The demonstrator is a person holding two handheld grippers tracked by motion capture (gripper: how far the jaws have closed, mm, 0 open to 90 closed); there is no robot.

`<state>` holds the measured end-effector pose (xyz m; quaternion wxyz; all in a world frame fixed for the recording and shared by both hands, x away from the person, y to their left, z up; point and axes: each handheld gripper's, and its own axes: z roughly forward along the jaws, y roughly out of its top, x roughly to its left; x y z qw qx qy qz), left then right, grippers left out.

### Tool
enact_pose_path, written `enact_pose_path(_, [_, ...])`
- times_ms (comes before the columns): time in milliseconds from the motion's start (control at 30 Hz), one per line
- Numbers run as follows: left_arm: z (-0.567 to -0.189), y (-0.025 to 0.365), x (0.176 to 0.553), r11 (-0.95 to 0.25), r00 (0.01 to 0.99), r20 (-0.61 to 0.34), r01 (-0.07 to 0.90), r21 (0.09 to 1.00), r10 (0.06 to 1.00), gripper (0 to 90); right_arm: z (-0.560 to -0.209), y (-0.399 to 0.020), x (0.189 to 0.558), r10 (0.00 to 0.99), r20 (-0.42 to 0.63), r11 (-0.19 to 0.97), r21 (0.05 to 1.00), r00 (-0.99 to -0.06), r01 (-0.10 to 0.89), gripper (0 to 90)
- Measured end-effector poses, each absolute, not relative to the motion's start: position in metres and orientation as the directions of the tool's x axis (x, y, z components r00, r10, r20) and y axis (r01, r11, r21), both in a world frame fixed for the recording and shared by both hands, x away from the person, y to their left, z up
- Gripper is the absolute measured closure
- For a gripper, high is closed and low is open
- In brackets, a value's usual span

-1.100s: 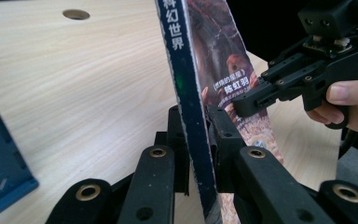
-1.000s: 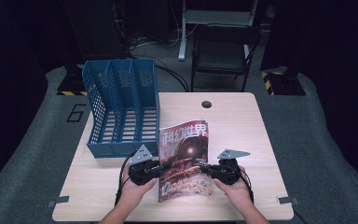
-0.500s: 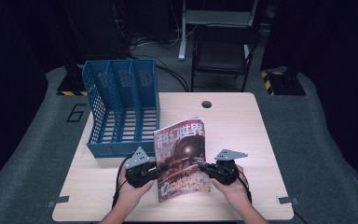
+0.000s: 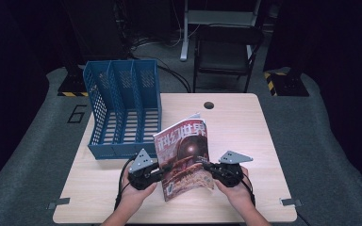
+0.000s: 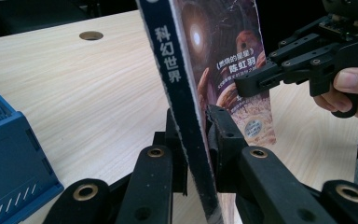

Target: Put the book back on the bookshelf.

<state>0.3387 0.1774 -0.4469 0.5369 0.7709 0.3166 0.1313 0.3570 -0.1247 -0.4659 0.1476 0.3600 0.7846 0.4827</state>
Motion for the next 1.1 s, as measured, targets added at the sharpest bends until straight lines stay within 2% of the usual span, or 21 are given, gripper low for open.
enact_pose_path(133, [-0.446,0.177,0.338,-0.234,0.772,-0.128,0.340,0.911,0.622,79.7,-0.465,-0.124,0.355,0.713,0.094,0.280,0.870,-0.695,0.405,86.7])
enact_pose_path(300, [-0.446,0.179,0.340,-0.239,0.773,-0.127,0.341,0.909,0.621,79.7,-0.465,-0.125,0.357,0.705,0.128,0.266,0.864,-0.697,0.428,86.7])
enact_pose_path(433, [-0.447,0.179,0.340,-0.218,0.763,-0.161,0.370,0.903,0.626,79.4,-0.465,-0.126,0.358,0.702,0.132,0.266,0.863,-0.700,0.430,86.7])
enact_pose_path(900, [-0.447,0.187,0.337,-0.268,0.771,-0.133,0.370,0.890,0.623,77.2,-0.464,-0.124,0.352,0.675,0.146,0.271,0.863,-0.723,0.426,86.3])
enact_pose_path(933, [-0.448,0.186,0.336,-0.247,0.761,-0.162,0.393,0.886,0.629,77.0,-0.464,-0.124,0.351,0.673,0.144,0.275,0.862,-0.726,0.426,86.3])
enact_pose_path(1100, [-0.447,0.188,0.335,-0.274,0.770,-0.134,0.376,0.885,0.624,76.6,-0.465,-0.123,0.350,0.666,0.144,0.282,0.860,-0.732,0.426,86.3])
